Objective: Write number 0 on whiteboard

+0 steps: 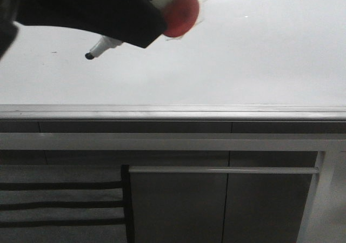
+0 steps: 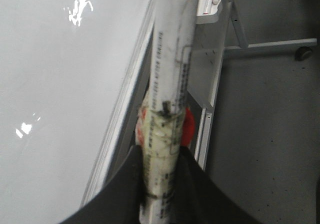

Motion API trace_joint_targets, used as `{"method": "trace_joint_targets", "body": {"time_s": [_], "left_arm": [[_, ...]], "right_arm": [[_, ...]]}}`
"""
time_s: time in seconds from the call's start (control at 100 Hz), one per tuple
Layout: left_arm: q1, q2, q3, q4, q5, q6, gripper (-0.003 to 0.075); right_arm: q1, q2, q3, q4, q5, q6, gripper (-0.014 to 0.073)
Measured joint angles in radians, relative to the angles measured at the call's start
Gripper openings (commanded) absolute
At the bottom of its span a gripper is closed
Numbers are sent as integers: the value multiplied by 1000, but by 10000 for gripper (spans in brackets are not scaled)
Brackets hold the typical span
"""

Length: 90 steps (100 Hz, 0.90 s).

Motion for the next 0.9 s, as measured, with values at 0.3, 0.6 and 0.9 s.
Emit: {"method": "trace_joint_targets", "body": {"time_s": [0.3,0.6,0.9], "left_arm": [[-92,-22,0,4,24,13,-19],[-136,-22,-1,11,30,52,-19],[-136,-22,-1,11,9,54,-19]], "right_arm": [[13,60,-4,0,-7,-20,370],[48,80,-4,10,-4,-26,339],[86,134,-5,10,-4,-27,306]]}}
